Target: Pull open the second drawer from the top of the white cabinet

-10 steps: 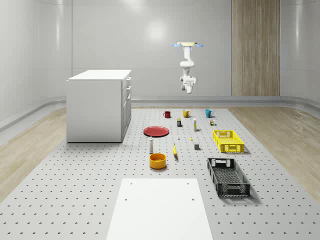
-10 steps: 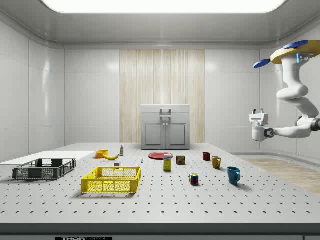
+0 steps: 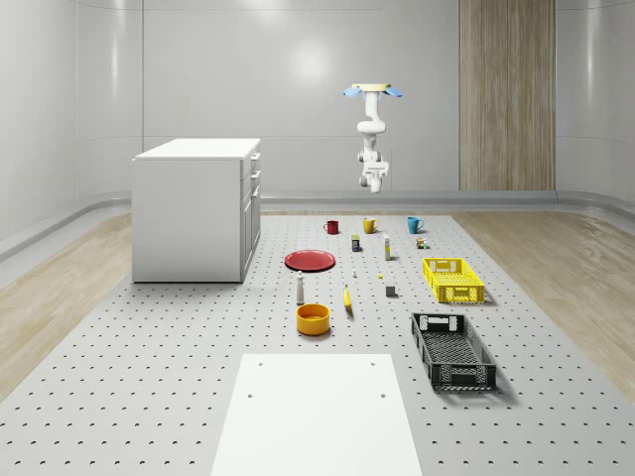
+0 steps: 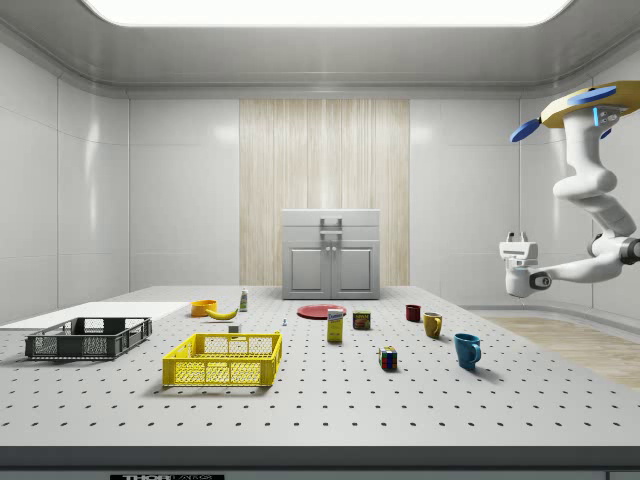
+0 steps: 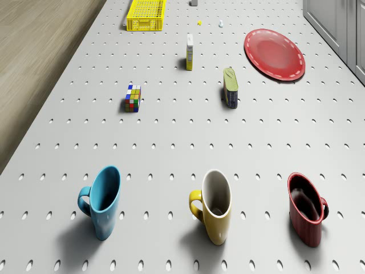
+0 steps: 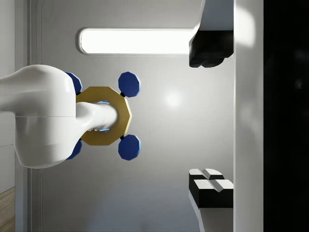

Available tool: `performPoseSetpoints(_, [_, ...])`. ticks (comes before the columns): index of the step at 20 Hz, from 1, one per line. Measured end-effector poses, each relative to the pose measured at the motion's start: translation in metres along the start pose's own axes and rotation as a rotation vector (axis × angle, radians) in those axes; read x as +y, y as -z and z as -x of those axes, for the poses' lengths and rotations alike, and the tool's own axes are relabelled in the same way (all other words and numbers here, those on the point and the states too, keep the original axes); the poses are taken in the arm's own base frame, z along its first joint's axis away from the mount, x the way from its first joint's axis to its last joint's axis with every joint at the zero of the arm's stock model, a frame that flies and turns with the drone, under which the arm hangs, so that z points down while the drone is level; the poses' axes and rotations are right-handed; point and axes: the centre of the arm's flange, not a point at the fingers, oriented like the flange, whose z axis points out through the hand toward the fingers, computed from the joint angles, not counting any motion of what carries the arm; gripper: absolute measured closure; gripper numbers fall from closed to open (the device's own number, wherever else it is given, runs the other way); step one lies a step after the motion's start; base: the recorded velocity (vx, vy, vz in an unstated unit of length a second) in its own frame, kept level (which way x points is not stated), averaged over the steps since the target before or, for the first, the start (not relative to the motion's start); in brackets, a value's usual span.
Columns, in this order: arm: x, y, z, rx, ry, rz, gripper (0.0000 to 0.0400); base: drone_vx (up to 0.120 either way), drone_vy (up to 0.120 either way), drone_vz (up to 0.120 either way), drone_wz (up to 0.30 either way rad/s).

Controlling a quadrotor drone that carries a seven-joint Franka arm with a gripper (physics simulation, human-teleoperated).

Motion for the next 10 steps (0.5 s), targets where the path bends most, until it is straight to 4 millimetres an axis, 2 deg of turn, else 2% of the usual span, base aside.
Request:
performPoseSetpoints(6, [-0.001, 0.019, -0.001, 0.003, 0.000, -0.003, 0.0099, 0.120, -0.120, 0.000, 0.000])
performPoseSetpoints(10, [-0.001, 0.024, -0.001, 0.006, 0.000, -0.005, 0.0099, 0.120, -0.120, 0.080, 0.000])
